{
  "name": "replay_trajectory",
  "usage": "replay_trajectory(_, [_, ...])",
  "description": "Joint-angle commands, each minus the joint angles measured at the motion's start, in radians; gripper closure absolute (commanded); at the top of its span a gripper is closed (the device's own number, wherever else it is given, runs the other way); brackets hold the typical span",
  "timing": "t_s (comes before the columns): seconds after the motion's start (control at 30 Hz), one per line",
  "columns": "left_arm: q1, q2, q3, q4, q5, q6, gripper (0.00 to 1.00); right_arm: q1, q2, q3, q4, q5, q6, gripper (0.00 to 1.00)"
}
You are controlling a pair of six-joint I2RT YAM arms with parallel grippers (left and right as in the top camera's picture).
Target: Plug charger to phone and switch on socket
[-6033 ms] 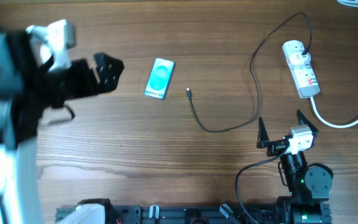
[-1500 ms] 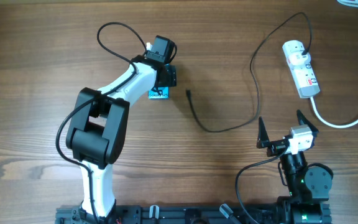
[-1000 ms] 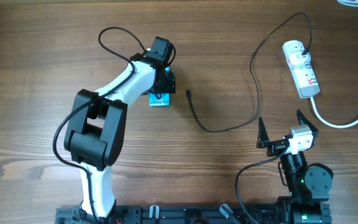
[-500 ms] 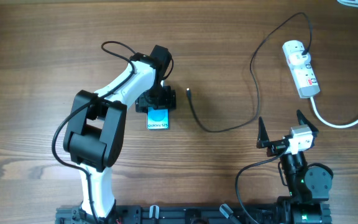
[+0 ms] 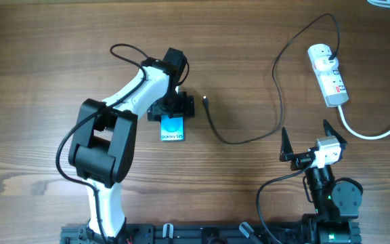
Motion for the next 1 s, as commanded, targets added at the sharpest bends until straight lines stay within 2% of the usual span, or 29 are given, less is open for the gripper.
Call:
replay_trajectory(0.0, [0.002, 0.055, -0.038, 0.001, 0.026, 0.001, 0.08, -0.004, -0.007, -0.001, 0.003, 0.017, 0.008, 0.00])
replay_trajectory(0.17, [0.002, 0.055, -0.038, -0.002, 0.024, 0.000, 0.08, -0.004, -0.007, -0.001, 0.003, 0.017, 0.008, 0.00])
replay_trajectory(0.33, [0.002, 0.055, -0.038, -0.001, 0.004, -0.052, 0.09, -0.004, -0.007, -0.001, 0.003, 0.017, 0.007, 0.01])
replay_trajectory(0.5, [0.002, 0.055, -0.038, 0.031, -0.107, -0.100, 0.09, -0.004, -0.007, -0.001, 0.003, 0.017, 0.008, 0.00])
replay_trajectory(0.67, [0.002, 0.055, -0.039, 0.029, -0.107, -0.104, 0.18, -0.004, -0.007, -0.001, 0.003, 0.017, 0.008, 0.00])
replay_trajectory(0.97, [0.002, 0.055, -0.039, 0.051, -0.029, -0.092, 0.21, -0.004, -0.007, -0.001, 0.030, 0.027, 0.008, 0.00])
